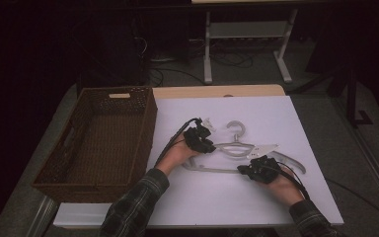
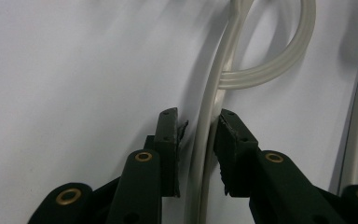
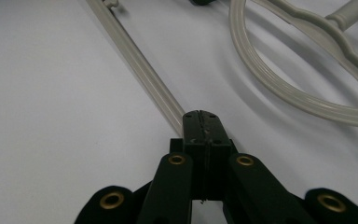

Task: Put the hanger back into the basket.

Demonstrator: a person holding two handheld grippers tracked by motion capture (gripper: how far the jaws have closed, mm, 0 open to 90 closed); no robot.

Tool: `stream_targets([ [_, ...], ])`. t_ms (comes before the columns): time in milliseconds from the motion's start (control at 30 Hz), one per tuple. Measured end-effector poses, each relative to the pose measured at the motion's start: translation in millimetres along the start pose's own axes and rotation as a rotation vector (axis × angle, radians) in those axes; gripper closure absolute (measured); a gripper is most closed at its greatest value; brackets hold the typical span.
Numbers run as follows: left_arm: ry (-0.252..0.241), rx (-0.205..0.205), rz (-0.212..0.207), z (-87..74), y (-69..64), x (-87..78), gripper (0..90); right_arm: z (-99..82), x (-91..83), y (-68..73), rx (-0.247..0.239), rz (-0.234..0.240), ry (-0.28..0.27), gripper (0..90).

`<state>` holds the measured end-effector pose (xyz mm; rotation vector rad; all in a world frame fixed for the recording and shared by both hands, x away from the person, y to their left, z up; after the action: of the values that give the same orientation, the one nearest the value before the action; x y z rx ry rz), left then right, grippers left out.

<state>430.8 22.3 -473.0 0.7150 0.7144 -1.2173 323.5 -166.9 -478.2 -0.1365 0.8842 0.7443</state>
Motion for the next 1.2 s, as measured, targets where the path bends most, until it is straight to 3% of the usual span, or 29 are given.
stream_targets([
  [233,-0.007,0.012,-0.013,0.7,-1.6,-0.3,77.4,0.1,0.0,0.1,0.002,-0.002,0.0,90.0],
  [467,-0.03,0.047,-0.049,2.1,-5.2,-13.9,80.5,-0.2,-1.0,0.1,0.006,0.0,0.004,89.9],
  [533,-0.039,0.016,-0.061,1.6,-6.7,-16.9,82.5,0.6,-2.8,-1.0,0.003,-0.004,-0.004,89.9],
  [667,-0.061,0.004,-0.059,1.1,-7.9,-23.5,82.7,1.8,-7.6,-3.2,0.007,-0.005,-0.024,89.9],
  [833,-0.097,-0.008,-0.028,2.6,-12.1,-32.6,82.9,3.8,-16.5,-2.6,0.006,0.009,-0.061,88.6],
  [1000,-0.114,-0.028,0.015,4.9,-11.5,-45.3,83.1,5.2,-29.4,1.4,0.012,0.031,-0.115,62.0],
  [1200,-0.143,-0.072,0.06,8.9,-11.1,-60.8,83.1,3.8,-44.6,3.3,0.035,0.042,-0.173,39.6],
])
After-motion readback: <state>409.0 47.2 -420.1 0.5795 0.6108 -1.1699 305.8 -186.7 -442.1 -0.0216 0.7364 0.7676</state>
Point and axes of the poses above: each handheld gripper's, and its own axes: x roughly forward along the jaws, z roughly out of its top, y roughly to its left, the point moved 4 cm from there along x, roughly forward along the jaws, and after that the axes turned 13 degrees about x, right-handed, at the moved point
